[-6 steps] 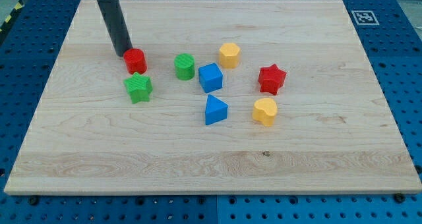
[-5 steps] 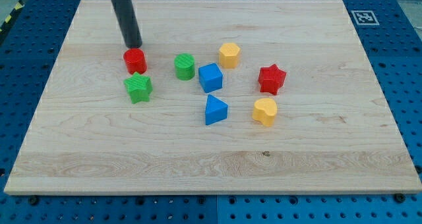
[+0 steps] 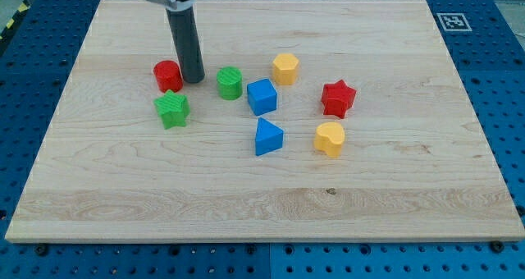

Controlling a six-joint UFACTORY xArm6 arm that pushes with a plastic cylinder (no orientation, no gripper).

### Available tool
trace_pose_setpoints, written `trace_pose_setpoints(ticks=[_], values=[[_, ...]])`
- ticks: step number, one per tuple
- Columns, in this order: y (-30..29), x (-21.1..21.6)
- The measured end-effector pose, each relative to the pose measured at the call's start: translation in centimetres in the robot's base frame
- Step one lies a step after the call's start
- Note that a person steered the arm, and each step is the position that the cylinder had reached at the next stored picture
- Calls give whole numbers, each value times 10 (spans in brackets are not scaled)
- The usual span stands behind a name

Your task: Move green circle along with blue cube slightly right

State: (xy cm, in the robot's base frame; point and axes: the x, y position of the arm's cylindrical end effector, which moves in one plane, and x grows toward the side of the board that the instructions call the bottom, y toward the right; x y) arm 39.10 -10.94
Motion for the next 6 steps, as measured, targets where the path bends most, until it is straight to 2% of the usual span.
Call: trace_pose_setpoints(ticks=[2,6], values=[[8,19],[72,33]])
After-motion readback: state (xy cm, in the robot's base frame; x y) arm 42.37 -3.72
